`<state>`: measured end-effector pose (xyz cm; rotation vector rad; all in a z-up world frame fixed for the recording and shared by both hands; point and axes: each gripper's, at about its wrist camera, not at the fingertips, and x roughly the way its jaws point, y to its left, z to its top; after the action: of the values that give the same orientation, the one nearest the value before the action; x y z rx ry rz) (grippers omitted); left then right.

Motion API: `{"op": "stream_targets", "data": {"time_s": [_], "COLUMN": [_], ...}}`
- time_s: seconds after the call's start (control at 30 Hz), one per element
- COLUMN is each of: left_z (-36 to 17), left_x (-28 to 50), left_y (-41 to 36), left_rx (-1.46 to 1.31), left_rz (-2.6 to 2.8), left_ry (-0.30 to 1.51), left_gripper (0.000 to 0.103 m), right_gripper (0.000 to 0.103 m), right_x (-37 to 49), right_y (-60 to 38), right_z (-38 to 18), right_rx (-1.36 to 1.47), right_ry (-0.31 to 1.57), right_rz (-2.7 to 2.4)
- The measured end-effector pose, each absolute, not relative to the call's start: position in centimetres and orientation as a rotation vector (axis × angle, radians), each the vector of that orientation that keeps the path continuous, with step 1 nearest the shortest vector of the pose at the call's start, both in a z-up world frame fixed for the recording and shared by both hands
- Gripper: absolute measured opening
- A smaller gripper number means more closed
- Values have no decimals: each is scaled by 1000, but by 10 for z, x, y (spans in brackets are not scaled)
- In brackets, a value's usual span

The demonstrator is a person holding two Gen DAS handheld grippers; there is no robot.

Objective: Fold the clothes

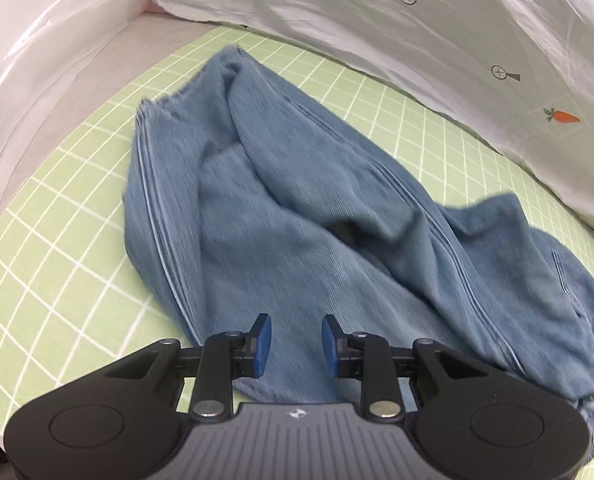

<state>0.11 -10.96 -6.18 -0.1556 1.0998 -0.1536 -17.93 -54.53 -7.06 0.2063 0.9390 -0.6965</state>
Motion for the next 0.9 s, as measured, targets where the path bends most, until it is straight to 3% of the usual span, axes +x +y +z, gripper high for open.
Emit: {"op": "stream_targets", "data": {"time_s": [0.07, 0.2, 0.23, 0.27, 0.3, 0.37, 0.5, 0.9], "left_z": [-61, -60, -60, -60, -60, -60, -59, -87], "left_x": [3, 20, 26, 33, 40, 53, 84, 166], "left_y": [-109, -116, -119, -121, -124, -130, -146, -208], "left_rx": [-156, -155, -148, -141, -133, -118, -92, -46], "left_rz": [-140, -99, -87, -74, -61, -35, -25, -61], "left_ry": [1094, 1087, 1080, 1073, 1066, 1052, 1061, 1106], "left_gripper": [37, 44, 56, 71, 77, 84, 90, 92], "right_gripper": [16, 50, 56, 71, 87, 103, 103, 103], "right_x": [-191, -199, -196, -193, -189, -173, -138, -60], "right_y": [-561, -578, -583, -587, -592, -604, -628, -670], "right_z": [-69, -60, -59, -58, -56, -54, -52, -70], "right_rx": [317, 453, 451, 449, 446, 443, 443, 465], "right_ry": [908, 836, 821, 807, 793, 754, 692, 783], "right_rz": [-709, -735, -743, -750, -758, -765, -774, -714]}}
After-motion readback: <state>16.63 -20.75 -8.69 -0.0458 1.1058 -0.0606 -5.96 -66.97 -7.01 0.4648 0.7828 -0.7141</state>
